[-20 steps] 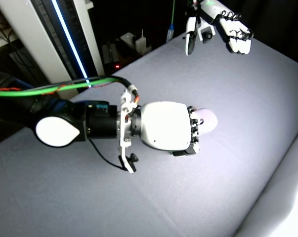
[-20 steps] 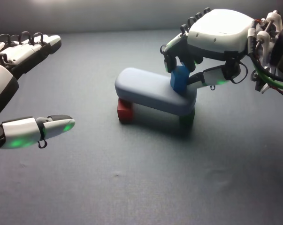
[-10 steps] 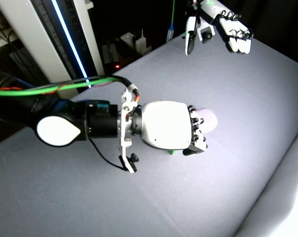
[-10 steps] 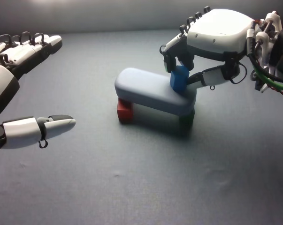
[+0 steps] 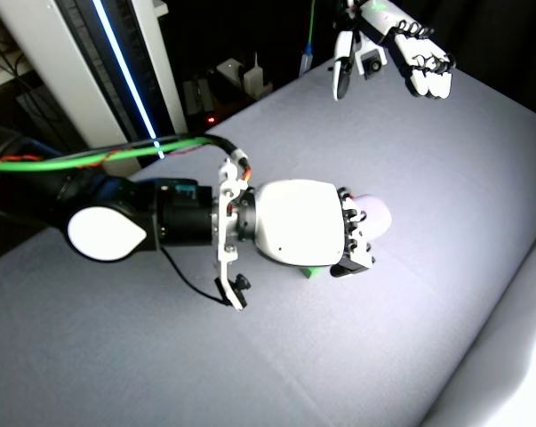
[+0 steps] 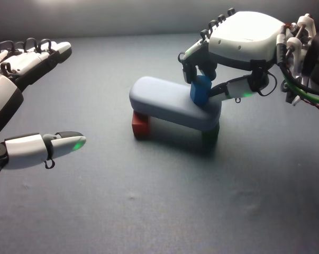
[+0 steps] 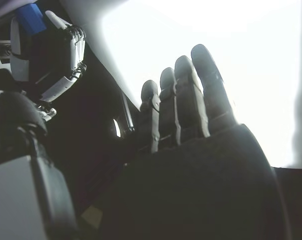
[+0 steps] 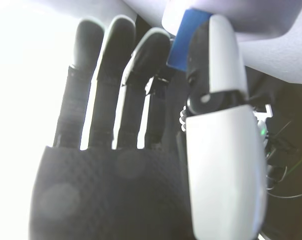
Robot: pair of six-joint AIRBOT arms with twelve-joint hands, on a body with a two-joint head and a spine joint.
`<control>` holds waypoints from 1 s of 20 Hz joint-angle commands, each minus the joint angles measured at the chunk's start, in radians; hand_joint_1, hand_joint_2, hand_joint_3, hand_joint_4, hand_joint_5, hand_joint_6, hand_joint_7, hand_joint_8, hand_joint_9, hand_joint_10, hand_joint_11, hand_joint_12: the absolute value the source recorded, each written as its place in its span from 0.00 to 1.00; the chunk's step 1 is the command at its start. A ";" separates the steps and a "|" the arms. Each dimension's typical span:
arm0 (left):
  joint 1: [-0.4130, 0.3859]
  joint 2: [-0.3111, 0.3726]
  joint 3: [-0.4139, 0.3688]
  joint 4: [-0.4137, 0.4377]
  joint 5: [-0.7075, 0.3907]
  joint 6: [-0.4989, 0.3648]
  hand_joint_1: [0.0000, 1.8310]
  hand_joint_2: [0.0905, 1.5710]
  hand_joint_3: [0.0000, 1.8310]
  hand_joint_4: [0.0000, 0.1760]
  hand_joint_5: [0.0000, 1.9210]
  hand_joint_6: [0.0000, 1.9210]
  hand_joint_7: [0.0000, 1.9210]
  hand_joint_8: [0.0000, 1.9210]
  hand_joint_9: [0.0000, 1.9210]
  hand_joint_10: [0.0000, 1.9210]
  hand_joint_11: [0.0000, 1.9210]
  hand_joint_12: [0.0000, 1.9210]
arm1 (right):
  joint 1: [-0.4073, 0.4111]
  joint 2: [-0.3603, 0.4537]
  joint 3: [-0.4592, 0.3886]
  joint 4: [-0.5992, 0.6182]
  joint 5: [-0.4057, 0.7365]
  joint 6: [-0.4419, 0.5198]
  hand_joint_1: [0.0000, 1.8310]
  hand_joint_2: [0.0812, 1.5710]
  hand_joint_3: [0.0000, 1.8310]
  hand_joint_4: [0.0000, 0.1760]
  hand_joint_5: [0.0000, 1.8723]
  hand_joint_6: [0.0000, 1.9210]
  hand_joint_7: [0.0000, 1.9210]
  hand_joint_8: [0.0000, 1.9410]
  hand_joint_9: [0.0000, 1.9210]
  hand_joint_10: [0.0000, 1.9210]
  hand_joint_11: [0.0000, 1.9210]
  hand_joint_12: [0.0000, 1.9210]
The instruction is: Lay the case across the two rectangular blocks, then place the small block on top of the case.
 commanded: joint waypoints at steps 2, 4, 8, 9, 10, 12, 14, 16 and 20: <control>-0.010 -0.002 0.005 0.010 -0.124 -0.006 0.42 0.57 0.00 0.17 0.10 0.00 0.10 0.00 0.11 0.00 0.00 0.37 | 0.017 0.001 -0.004 0.017 0.089 -0.001 0.65 0.73 0.00 0.03 0.43 0.63 0.48 0.59 0.39 0.55 0.32 0.80; -0.010 -0.002 0.005 0.010 -0.124 -0.007 0.42 0.57 0.00 0.18 0.10 0.00 0.10 0.00 0.11 0.00 0.00 0.36 | 0.017 0.001 -0.005 0.017 0.089 -0.001 0.64 0.64 0.00 0.00 0.38 0.38 0.38 0.42 0.35 0.53 0.27 0.79; -0.010 -0.003 0.005 0.010 -0.124 -0.008 0.40 0.57 0.00 0.22 0.10 0.00 0.09 0.00 0.11 0.00 0.00 0.36 | 0.017 0.001 -0.005 0.017 0.089 -0.001 0.63 0.61 0.00 0.00 0.38 0.09 0.34 0.33 0.30 0.49 0.21 0.76; -0.010 -0.003 0.005 0.010 -0.124 -0.009 0.40 0.57 0.00 0.19 0.10 0.00 0.10 0.00 0.11 0.00 0.00 0.36 | 0.017 0.001 -0.005 0.017 0.088 -0.001 0.62 0.61 0.00 0.00 0.38 0.07 0.33 0.31 0.30 0.47 0.20 0.76; -0.010 -0.003 0.005 0.010 -0.125 -0.009 0.40 0.57 0.00 0.21 0.10 0.00 0.09 0.00 0.11 0.00 0.00 0.36 | 0.017 0.001 -0.005 0.017 0.088 -0.001 0.63 0.61 0.00 0.00 0.38 0.05 0.33 0.31 0.29 0.48 0.20 0.76; -0.010 -0.003 0.005 0.010 -0.125 -0.009 0.41 0.57 0.00 0.22 0.10 0.00 0.10 0.00 0.11 0.00 0.00 0.35 | 0.017 0.001 -0.006 0.017 0.088 -0.001 0.62 0.60 0.00 0.00 0.38 0.03 0.33 0.28 0.30 0.45 0.20 0.74; -0.010 -0.003 0.005 0.010 -0.126 -0.011 0.41 0.57 0.00 0.28 0.09 0.00 0.09 0.00 0.11 0.00 0.00 0.34 | 0.017 0.001 -0.009 0.017 0.087 -0.001 0.62 0.60 0.00 0.00 0.38 0.03 0.33 0.28 0.29 0.47 0.19 0.76; -0.010 -0.003 0.003 0.010 -0.128 -0.011 0.40 0.57 0.00 0.25 0.10 0.00 0.10 0.00 0.11 0.00 0.00 0.36 | 0.017 0.001 -0.022 0.017 0.088 -0.001 0.59 0.61 0.00 0.00 0.35 0.01 0.29 0.24 0.26 0.43 0.16 0.75; -0.009 -0.002 0.000 0.009 -0.135 -0.012 0.41 0.57 0.00 0.25 0.09 0.00 0.09 0.00 0.10 0.00 0.00 0.33 | 0.017 0.046 -0.066 0.025 0.143 -0.002 0.46 0.56 0.00 0.52 0.08 0.00 0.15 0.01 0.15 0.14 0.00 0.70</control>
